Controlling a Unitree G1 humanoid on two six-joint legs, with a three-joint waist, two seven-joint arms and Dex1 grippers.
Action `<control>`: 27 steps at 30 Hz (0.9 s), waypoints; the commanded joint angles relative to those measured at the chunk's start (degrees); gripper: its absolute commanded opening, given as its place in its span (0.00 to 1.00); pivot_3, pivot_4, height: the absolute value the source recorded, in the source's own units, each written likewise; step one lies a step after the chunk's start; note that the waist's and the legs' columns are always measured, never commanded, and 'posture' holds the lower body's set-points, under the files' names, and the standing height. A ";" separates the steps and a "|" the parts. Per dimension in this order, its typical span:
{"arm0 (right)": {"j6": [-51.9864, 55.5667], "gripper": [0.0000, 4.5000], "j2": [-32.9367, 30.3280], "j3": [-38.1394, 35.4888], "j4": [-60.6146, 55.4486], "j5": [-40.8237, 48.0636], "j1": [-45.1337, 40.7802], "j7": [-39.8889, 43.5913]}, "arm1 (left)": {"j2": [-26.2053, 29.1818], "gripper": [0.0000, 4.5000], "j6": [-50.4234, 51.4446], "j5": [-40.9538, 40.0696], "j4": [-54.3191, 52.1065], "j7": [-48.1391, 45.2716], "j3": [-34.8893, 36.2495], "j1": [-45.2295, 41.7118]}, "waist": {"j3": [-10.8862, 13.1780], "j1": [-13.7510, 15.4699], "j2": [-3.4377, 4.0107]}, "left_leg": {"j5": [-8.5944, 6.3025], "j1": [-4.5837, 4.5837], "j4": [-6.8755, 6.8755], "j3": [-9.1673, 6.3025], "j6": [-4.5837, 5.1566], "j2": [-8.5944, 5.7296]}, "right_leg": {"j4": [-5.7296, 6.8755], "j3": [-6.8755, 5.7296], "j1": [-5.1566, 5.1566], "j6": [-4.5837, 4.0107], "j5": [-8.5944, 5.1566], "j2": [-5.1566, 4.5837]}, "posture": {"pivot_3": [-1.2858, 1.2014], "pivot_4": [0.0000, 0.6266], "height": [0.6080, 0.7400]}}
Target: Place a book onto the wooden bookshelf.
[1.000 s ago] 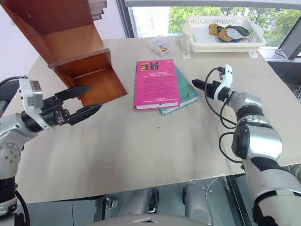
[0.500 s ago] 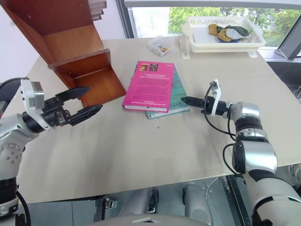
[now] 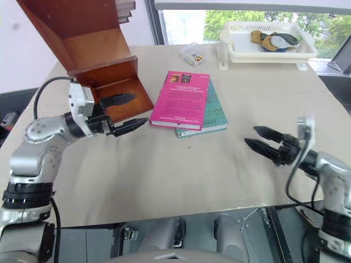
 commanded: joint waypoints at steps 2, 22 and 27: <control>-7.51 1.00 -0.88 -7.57 -6.55 0.51 9.46 -0.10 | -3.19 0.97 -9.50 8.81 13.20 0.09 -5.29 -8.52 | -0.01 0.37 -0.01 | -0.01 0.08 0.15 0.03 0.02 0.06 | 0.00 0.03 0.10 0.01 -0.01 0.14 | 0.52 0.24 1.00; -12.23 1.00 -3.69 -15.19 -8.27 12.62 18.30 -5.35 | -21.62 0.97 -22.40 27.58 72.58 16.77 -8.68 -44.60 | 0.22 -0.26 -0.50 | -0.10 -0.14 0.36 -0.01 0.21 -0.03 | -0.05 0.05 0.10 0.17 0.04 0.24 | 0.52 0.24 1.00; -13.12 1.00 -3.62 -15.26 -8.44 13.45 19.77 -6.01 | -20.69 0.97 -22.48 30.01 72.90 17.97 -8.28 -45.44 | 0.22 0.36 -0.50 | -0.11 -0.14 0.38 0.00 0.23 -0.02 | -0.04 0.07 0.10 0.17 0.04 0.20 | 0.52 0.24 1.00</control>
